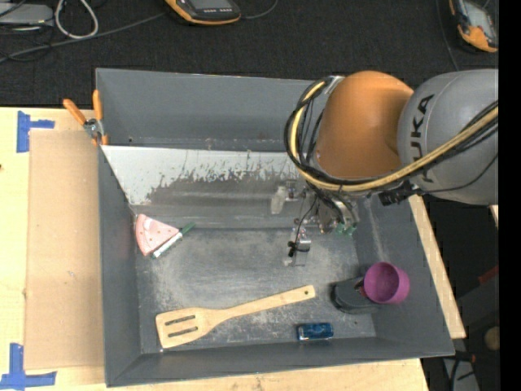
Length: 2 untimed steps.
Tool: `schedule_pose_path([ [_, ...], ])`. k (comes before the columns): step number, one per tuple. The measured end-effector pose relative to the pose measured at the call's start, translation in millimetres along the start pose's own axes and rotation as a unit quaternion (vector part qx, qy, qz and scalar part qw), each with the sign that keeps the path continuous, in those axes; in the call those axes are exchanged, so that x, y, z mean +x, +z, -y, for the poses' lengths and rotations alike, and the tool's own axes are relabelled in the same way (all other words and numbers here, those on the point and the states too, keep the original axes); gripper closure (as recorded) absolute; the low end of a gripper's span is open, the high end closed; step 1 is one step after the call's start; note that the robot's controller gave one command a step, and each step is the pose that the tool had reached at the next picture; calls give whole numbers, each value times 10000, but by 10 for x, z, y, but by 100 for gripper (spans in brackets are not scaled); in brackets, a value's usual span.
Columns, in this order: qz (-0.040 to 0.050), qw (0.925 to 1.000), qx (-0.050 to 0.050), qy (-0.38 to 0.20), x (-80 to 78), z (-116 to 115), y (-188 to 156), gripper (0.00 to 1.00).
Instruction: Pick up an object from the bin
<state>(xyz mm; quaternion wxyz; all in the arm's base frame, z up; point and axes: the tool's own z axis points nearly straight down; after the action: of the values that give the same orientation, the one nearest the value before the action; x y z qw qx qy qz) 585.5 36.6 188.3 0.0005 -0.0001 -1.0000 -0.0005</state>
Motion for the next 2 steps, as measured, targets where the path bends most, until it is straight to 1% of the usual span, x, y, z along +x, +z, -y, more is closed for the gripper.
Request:
schedule_pose_path([
  [1, 0, 10000, 0, 1, 0, 0, 0, 0],
  [2, 11, 9969, 2, -783, 191, 61, 537, 0],
])
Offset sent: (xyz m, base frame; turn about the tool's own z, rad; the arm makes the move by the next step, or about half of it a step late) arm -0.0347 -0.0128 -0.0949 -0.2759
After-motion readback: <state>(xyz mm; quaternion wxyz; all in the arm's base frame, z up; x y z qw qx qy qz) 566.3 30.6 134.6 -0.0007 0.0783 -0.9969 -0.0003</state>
